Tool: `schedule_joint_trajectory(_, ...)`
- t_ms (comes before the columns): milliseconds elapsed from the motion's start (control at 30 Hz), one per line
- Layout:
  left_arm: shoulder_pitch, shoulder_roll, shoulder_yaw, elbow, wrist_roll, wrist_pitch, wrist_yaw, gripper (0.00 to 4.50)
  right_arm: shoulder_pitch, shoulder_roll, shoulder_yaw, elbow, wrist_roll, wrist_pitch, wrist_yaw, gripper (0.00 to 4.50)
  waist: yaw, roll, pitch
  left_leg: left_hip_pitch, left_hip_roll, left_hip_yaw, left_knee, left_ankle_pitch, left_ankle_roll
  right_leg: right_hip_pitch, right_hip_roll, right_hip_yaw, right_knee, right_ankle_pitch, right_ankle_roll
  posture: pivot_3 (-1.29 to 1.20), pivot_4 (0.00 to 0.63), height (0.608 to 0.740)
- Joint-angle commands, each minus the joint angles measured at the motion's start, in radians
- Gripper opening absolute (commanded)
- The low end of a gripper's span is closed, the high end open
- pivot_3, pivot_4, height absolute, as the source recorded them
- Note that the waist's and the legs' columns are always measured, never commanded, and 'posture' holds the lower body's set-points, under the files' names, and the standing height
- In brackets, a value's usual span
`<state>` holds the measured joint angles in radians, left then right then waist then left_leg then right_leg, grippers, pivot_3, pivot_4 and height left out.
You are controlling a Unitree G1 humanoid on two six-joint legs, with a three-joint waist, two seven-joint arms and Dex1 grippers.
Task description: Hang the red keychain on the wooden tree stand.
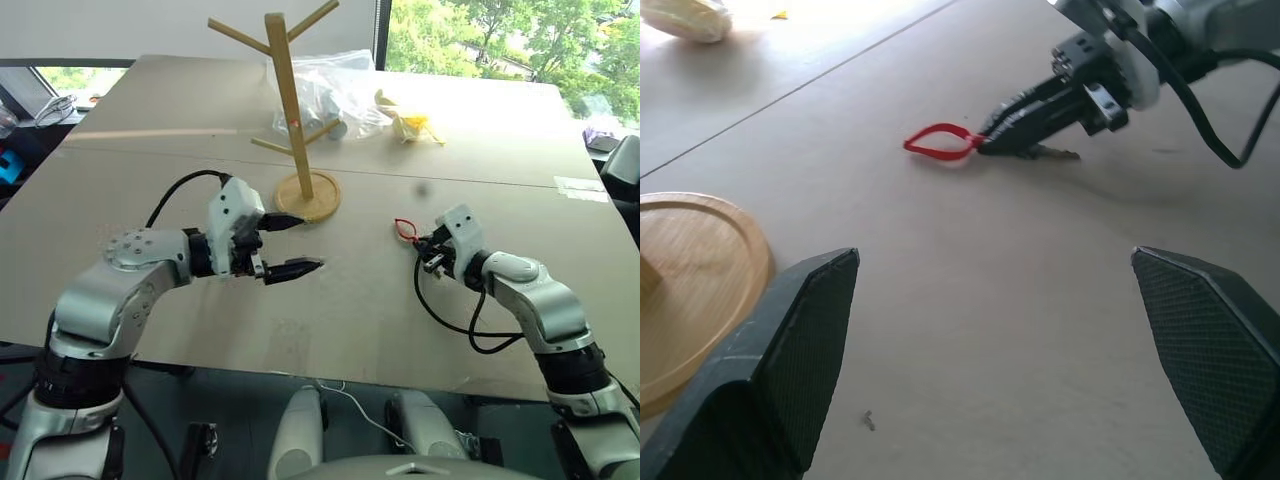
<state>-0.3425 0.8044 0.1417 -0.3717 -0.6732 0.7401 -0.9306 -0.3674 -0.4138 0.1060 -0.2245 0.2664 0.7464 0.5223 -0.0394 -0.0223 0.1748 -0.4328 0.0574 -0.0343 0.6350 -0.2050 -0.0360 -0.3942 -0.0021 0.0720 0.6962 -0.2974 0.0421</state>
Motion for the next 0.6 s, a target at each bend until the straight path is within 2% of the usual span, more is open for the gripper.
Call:
schedule_joint_trajectory(33,0.010,-0.027,0.150,-0.102,-0.174,0.108,0.109,4.50,-0.022,0.000,-0.057,-0.156,0.072,-0.110,0.066,0.07,-0.005,0.000,0.000,0.000,0.000,0.000,0.000,0.000,0.000,0.000,0.000,0.000,0.000,0.000,0.000,0.00,0.150,0.740)
schedule_joint_trajectory(100,0.037,-0.041,0.227,-0.151,-0.281,0.169,0.184,4.50,-0.039,0.019,-0.063,-0.188,0.096,-0.155,0.078,0.07,-0.006,0.000,0.000,0.001,0.000,0.000,0.000,0.000,0.000,0.000,0.000,0.000,0.001,0.000,0.000,0.00,0.150,0.740)
schedule_joint_trajectory(167,0.101,-0.059,0.366,-0.196,-0.452,0.213,0.306,4.50,-0.102,0.084,-0.039,-0.185,0.094,-0.218,0.057,0.07,-0.013,0.000,0.000,0.001,0.001,0.000,0.000,0.000,0.000,0.000,0.001,0.000,0.001,0.000,0.000,0.00,0.150,0.740)
schedule_joint_trajectory(300,0.168,-0.072,0.495,-0.231,-0.627,0.201,0.476,4.50,-0.188,0.152,0.028,-0.124,0.018,-0.390,0.070,0.07,-0.011,0.000,0.000,0.002,0.002,-0.002,0.000,0.000,0.000,0.000,0.001,-0.001,0.002,0.000,0.000,0.00,0.150,0.740)
schedule_joint_trajectory(467,0.192,-0.072,0.551,-0.254,-0.753,0.136,0.621,4.50,-0.278,0.196,0.111,0.031,-0.099,-0.582,0.069,0.07,0.001,-0.001,0.000,0.002,0.000,-0.001,0.001,0.000,0.000,0.002,-0.001,-0.001,0.001,0.000,0.000,0.00,0.150,0.740)
schedule_joint_trajectory(600,0.203,-0.049,0.552,-0.263,-0.820,0.097,0.682,4.50,-0.338,0.237,0.107,0.130,-0.135,-0.651,0.039,0.07,0.001,-0.001,0.000,0.002,0.000,-0.001,0.001,0.000,-0.001,0.002,-0.001,-0.001,0.001,0.000,0.000,0.00,0.150,0.740)
